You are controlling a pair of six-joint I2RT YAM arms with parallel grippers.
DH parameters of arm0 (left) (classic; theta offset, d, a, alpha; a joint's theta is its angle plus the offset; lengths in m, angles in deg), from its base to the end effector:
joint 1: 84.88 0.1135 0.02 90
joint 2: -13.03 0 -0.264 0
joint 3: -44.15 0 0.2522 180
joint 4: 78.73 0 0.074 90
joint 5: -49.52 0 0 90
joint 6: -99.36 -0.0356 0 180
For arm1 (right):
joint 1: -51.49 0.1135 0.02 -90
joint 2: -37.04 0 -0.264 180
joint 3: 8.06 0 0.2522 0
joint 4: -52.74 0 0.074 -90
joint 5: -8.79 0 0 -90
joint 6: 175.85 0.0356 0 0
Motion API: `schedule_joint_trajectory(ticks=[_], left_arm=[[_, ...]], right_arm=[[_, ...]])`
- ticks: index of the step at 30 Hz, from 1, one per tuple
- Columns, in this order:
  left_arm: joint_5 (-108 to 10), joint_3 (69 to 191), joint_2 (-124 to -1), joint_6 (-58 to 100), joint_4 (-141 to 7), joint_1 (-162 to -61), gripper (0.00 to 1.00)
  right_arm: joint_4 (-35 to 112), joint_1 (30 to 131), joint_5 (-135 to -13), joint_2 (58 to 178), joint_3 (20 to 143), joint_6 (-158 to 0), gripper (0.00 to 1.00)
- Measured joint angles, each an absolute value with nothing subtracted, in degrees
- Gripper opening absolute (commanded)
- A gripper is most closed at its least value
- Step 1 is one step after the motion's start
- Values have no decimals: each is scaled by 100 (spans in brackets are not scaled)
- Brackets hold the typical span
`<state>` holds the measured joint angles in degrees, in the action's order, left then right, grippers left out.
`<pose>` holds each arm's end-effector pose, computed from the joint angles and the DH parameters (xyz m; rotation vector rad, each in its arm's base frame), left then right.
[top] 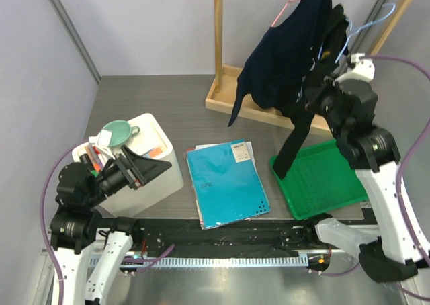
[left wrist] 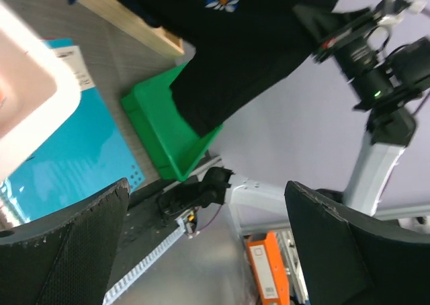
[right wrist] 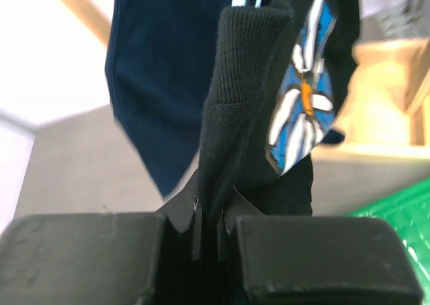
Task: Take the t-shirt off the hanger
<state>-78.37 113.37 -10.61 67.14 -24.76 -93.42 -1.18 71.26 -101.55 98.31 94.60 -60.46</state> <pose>0.0518 -0.0299 0.3846 -0.2687 1.8850 -1.3867 0.1803 0.0517 0.4885 0.3401 1.7498 0.2512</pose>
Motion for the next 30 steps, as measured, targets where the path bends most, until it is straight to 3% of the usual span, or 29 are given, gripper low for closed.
schedule_joint_trajectory(ticks=[7,17,20,30], left_arm=[[-8156,11595,-2399,7324,-3991,-9512,91],[-6181,14076,-5258,6334,-4269,-13099,77],[-5542,14963,-6086,5951,-4140,-13569,65],[-4353,17127,-8228,5278,-4094,-14511,54]], right_arm=[[-334,7126,-8844,8782,8376,-6240,1],[-361,7126,-7458,8008,7384,-6522,1],[-378,7126,-7161,7624,7141,-6632,1],[-420,7126,-6604,7138,6470,-6861,1]])
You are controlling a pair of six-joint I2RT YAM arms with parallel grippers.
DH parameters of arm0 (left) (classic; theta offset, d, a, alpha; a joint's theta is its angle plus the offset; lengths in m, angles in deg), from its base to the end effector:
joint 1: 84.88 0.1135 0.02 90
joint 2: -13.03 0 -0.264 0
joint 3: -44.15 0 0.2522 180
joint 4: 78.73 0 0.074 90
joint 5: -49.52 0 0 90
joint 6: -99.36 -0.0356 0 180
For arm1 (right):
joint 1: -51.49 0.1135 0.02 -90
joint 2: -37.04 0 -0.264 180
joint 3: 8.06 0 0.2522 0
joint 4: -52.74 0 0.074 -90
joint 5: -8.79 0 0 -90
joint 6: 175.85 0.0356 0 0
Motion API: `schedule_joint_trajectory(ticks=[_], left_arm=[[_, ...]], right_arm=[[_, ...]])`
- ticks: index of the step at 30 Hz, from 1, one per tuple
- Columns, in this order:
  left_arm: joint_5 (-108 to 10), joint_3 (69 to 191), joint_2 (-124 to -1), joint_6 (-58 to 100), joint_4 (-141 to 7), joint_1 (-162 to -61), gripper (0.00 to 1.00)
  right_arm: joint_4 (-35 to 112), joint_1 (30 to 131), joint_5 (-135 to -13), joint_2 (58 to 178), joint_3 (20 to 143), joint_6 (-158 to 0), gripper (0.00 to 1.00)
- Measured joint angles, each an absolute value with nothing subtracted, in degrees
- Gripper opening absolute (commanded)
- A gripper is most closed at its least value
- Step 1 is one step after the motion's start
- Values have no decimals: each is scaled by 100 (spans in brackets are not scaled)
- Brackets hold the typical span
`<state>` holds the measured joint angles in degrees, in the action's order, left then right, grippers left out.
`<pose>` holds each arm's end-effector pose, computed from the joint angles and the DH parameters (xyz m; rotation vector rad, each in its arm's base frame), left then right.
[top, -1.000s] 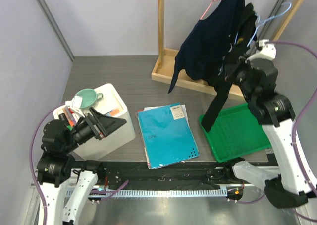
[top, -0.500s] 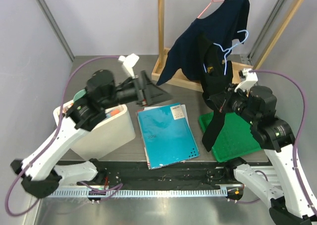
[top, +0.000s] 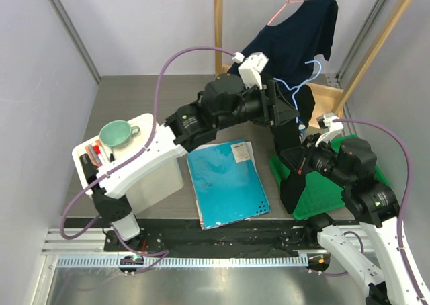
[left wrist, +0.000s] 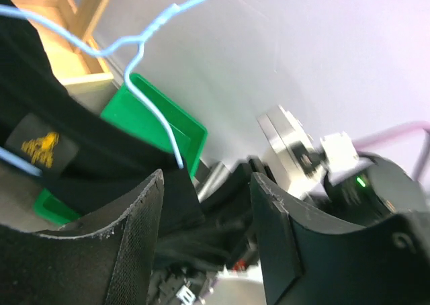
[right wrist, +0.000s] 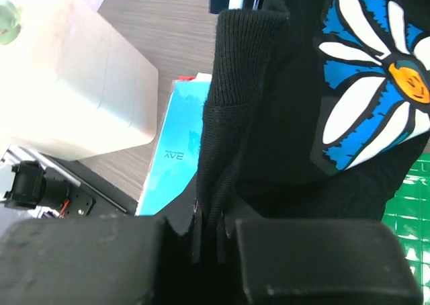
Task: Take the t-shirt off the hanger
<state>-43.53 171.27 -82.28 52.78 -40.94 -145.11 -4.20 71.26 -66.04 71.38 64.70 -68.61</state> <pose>0.1809 -0.3201 0.4979 0.3195 1.8540 -1.3627 0.0932 0.0434 0.3847 -0.2279 1.9285 0.6856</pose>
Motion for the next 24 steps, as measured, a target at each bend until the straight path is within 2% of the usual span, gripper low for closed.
schedule_joint_trajectory(ticks=[10,12,15,23,24], left_arm=[[-3440,18357,-9170,4098,-3670,-14859,56],[-3368,18683,-9214,3746,-3552,-14872,59],[-3293,19107,-9214,3267,-3443,-14874,73],[-3278,19387,-9367,2745,-3292,-14697,74],[-3291,19387,-9428,2706,-3272,-14686,71]], right_arm=[[-444,7126,-6304,6933,6459,-6946,1],[-446,7126,-6169,6915,6455,-6990,1],[-474,7126,-5908,6918,6448,-7086,1],[-542,7126,-5642,6841,6393,-7222,1],[-546,7126,-5609,6837,6391,-7228,1]])
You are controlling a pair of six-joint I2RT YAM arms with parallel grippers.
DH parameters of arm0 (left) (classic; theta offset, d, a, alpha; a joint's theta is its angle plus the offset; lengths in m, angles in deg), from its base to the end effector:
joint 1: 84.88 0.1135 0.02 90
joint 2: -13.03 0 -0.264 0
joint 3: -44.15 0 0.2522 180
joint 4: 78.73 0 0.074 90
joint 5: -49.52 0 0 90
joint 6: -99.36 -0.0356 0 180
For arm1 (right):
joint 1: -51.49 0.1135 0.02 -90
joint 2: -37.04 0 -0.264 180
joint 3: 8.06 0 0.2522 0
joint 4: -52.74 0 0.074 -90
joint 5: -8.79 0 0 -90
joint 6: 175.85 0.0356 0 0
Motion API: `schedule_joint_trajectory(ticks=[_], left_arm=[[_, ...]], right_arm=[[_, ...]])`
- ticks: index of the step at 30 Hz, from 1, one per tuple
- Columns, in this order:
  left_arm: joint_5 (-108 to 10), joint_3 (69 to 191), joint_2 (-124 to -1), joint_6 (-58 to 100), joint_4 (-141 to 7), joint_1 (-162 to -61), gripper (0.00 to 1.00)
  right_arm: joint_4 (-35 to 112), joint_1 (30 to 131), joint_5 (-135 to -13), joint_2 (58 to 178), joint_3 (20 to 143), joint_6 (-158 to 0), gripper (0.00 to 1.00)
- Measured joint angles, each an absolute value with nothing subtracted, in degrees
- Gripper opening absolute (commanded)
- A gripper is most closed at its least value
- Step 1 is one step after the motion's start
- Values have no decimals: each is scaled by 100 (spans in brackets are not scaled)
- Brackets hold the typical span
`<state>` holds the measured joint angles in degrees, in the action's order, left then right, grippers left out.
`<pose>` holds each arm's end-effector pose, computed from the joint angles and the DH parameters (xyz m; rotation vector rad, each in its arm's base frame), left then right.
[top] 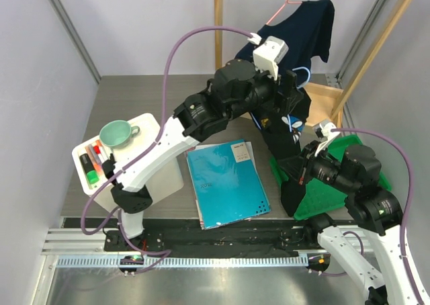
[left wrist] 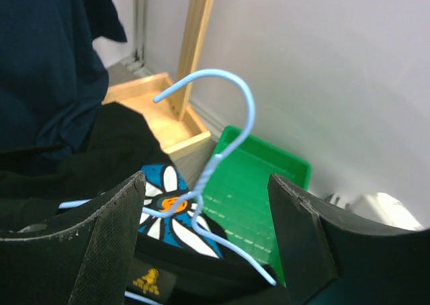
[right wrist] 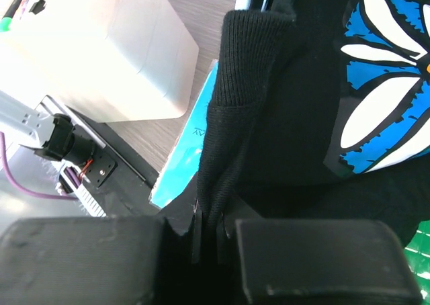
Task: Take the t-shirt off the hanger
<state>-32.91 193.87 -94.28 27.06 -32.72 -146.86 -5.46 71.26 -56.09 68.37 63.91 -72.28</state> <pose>0.1892 -0.3455 0.5288 0.5486 1.6314 -0.9462 0.0769 0.0437 0.3830 -0.4129 1.8830 0.8058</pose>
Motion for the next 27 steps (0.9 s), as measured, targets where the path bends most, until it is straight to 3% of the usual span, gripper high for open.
schedule_joint_trajectory(ticks=[5,7,9,10,11,15,16,18,27], left_arm=[[-3324,19387,-9754,2564,-3167,-14640,57],[-3363,19387,-9852,2507,-3154,-14640,46],[-3374,19387,-9900,2500,-3123,-14640,26],[-3359,19387,-9911,2476,-3115,-14640,17],[-3355,19387,-9913,2428,-3117,-14638,0],[-3167,19380,-9911,2207,-2857,-14605,0],[-3059,19369,-9911,2209,-2796,-14607,0],[-2708,19319,-9898,2249,-2774,-14616,0],[-1407,18053,-8834,2655,-3040,-14719,0]], right_arm=[[-581,7126,-5478,6813,6387,-7255,1],[-595,7126,-5443,6813,6387,-7266,1],[-621,7126,-5425,6808,6387,-7272,1],[-651,7126,-5414,6802,6387,-7279,9],[-695,7126,-5401,6784,6387,-7290,16],[-645,7126,-5428,6699,6393,-7285,54],[-632,7126,-5436,6671,6398,-7290,69],[-597,7126,-5506,6625,6407,-7270,84],[-575,7126,-6081,6498,6409,-7093,84]])
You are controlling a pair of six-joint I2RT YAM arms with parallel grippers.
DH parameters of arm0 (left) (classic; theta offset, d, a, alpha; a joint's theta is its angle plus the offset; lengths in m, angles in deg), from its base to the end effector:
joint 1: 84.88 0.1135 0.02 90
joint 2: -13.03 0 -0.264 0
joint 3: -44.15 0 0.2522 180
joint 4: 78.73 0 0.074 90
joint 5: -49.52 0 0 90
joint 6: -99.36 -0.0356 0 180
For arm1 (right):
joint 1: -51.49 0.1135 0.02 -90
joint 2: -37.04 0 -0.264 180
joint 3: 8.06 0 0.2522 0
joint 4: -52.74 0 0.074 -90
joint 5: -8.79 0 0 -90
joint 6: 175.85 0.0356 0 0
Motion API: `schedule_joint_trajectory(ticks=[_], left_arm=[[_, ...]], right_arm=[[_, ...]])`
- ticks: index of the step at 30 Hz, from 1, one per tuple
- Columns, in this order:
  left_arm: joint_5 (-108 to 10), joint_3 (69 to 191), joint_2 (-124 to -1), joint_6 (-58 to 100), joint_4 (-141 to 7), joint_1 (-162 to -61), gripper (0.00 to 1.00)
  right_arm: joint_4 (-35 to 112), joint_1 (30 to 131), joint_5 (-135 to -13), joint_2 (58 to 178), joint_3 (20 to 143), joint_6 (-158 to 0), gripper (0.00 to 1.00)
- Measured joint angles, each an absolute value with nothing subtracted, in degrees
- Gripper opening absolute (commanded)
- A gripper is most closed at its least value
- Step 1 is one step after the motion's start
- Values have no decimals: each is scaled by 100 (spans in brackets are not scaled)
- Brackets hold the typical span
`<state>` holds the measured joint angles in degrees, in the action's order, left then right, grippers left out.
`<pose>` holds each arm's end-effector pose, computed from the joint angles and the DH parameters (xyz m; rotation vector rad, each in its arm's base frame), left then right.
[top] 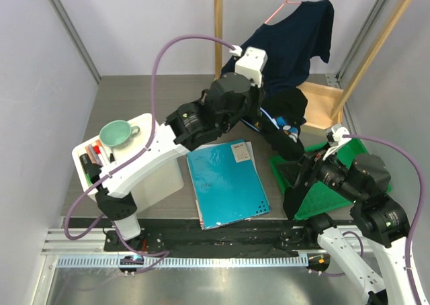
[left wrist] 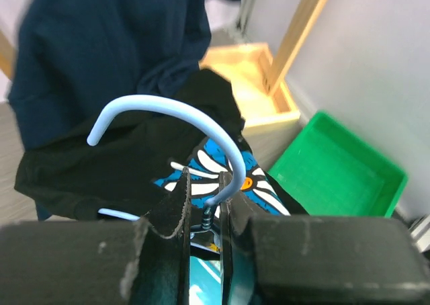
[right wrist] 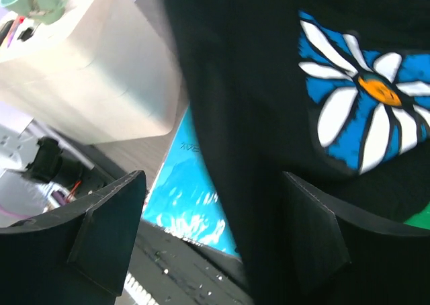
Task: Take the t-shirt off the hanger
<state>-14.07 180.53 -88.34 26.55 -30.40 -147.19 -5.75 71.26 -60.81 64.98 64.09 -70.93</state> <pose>0.1914 -0.3306 0.4926 0.3791 1.7762 -0.5809 0.0632 0.0359 0.3866 -0.3370 1.8385 0.7469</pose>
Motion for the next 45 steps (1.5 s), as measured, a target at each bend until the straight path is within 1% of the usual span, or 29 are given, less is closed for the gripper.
schedule_joint_trajectory(ticks=[2,6,11,13,14,19,21,22,23,25,26,29,35,38,42,45], left_arm=[[-1307,18010,-8628,2693,-3139,-14727,0],[-1193,18010,-8322,2697,-3252,-14727,0],[-1044,18010,-8191,2695,-3263,-14727,0],[-1003,18010,-8191,2693,-3263,-14727,0],[-992,18010,-8191,2693,-3259,-14727,0],[-931,17999,-8187,2688,-3263,-14727,0],[-898,17984,-8174,2688,-3263,-14727,0],[-891,17975,-8165,2688,-3263,-14727,0],[-880,17964,-8152,2690,-3263,-14727,0],[-865,17922,-8104,2693,-3263,-14727,0],[-858,17894,-8075,2693,-3266,-14727,0],[-837,17726,-7944,2697,-3296,-14727,0],[-636,17186,-7642,2745,-3506,-14727,0],[-402,16694,-7387,2885,-3790,-14727,0],[-118,16095,-7013,3182,-4129,-14725,0],[62,15986,-6926,3329,-4304,-14727,0]], right_arm=[[-586,7126,-6249,6417,6409,-7091,83],[-619,7126,-6553,6262,6409,-7099,77],[-667,7126,-6566,6094,6409,-7097,72],[-675,7126,-6538,5949,6409,-7099,66],[-686,7126,-6527,5868,6409,-7102,62],[-697,7126,-6555,5521,6409,-7095,49],[-702,7126,-6575,5477,6409,-7088,41],[-702,7126,-6586,5477,6407,-7091,37],[-699,7126,-6595,5477,6391,-7082,29],[-699,7126,-6619,5477,6345,-7075,24],[-693,7126,-6647,5477,6315,-7056,16],[-662,7126,-6724,5475,6223,-7025,1],[-507,7128,-7181,5383,5983,-6586,1],[-481,7128,-7412,5200,5978,-6249,1],[-474,7128,-7471,5040,6048,-5864,1],[-446,7128,-7449,5058,6114,-5657,1]])
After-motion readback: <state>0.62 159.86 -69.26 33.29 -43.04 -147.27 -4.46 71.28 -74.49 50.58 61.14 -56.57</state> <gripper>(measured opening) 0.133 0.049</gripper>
